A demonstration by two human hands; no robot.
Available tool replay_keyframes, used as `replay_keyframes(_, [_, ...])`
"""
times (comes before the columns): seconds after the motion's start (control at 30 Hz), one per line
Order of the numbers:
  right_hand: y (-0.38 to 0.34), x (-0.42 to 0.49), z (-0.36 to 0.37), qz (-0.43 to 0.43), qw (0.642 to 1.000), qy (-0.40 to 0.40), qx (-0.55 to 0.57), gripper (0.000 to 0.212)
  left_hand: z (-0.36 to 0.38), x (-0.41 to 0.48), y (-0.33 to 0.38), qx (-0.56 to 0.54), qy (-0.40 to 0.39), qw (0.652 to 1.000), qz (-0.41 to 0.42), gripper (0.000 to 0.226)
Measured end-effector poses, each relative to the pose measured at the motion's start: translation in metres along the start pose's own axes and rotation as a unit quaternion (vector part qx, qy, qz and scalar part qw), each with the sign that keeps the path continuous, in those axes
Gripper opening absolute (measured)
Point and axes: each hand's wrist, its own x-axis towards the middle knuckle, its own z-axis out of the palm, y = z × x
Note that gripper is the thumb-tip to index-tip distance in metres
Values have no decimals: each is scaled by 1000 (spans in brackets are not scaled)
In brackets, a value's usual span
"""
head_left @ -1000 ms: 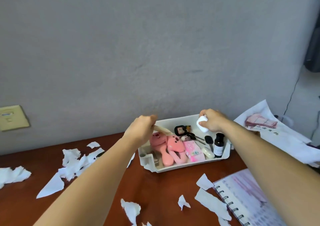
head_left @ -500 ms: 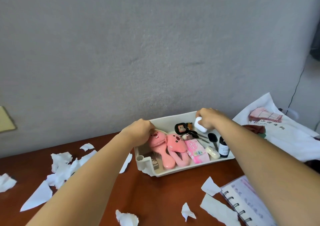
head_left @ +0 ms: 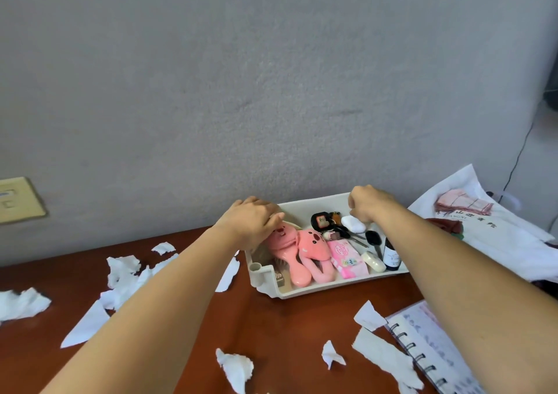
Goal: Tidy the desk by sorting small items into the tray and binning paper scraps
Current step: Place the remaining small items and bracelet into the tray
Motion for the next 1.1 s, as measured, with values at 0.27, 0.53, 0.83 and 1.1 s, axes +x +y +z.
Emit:
replay_keyframes(0.27, [-41, -44, -28, -54, 998, 11, 39, 24, -32, -51, -3, 20, -20, 999, -36, 52])
replay_keyframes(0.53, [-125, -121, -49, -173, 982, 25, 75, 19, -70, -158, -29, 43, -27, 995, -87, 48])
replay_keyframes(0.83, [-240, -208, -45, -295, 951, -11, 90, 18, -89, -304, -86, 62, -73, 970, -222, 55])
replay_keyframes(1.1, [-336, -275, -28, -383, 918, -51, 93, 20, -84, -422, -131, 55, -126, 935, -327, 56])
